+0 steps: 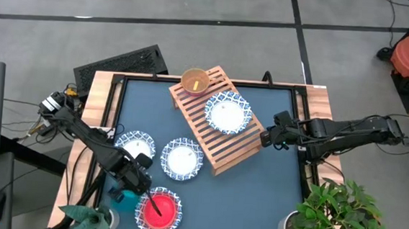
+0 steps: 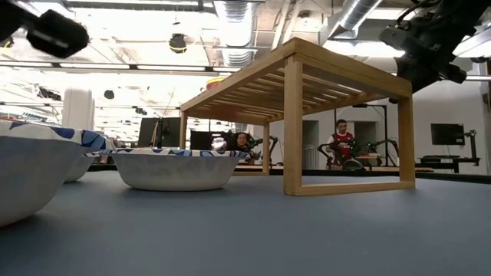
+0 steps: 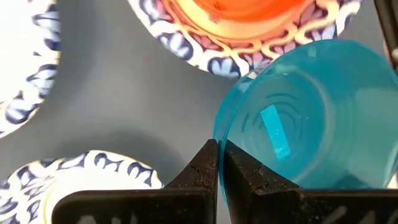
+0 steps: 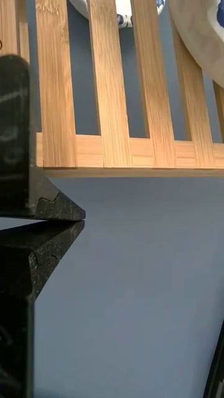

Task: Place and stack bowls onto a shelf
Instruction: Stack the blue bowl on top of the yellow bowl on the shelf

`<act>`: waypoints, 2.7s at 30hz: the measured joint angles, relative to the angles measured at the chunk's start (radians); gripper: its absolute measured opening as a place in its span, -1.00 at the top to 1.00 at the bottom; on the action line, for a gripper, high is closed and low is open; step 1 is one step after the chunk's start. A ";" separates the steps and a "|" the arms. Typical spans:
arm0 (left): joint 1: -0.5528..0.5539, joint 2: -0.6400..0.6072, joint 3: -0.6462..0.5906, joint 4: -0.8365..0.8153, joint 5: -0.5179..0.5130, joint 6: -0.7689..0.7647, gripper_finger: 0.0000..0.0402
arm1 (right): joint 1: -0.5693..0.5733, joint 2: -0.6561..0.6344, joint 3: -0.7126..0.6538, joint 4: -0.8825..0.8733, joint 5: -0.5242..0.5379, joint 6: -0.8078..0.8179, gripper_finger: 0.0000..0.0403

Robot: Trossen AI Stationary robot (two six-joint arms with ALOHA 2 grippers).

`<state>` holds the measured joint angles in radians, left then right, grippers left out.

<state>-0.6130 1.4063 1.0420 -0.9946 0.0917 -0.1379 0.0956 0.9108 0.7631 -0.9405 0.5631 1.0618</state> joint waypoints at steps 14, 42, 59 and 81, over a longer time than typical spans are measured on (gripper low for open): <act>0.169 0.000 0.214 -0.180 -0.081 -0.161 1.00 | 0.000 0.000 0.000 0.000 0.003 -0.001 0.82; 1.034 0.013 0.714 -0.028 -0.349 -0.428 1.00 | 0.000 0.000 0.000 0.002 -0.004 0.002 0.82; 1.262 0.213 0.712 0.089 -0.107 -0.457 1.00 | 0.000 0.000 0.000 0.008 -0.001 0.003 0.82; 1.277 0.215 0.692 0.049 -0.091 -0.421 1.00 | 0.000 0.000 0.000 0.007 0.011 0.003 0.82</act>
<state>0.6640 1.6215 1.7336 -0.9455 0.0011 -0.5584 0.0959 0.9104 0.7631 -0.9332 0.5740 1.0645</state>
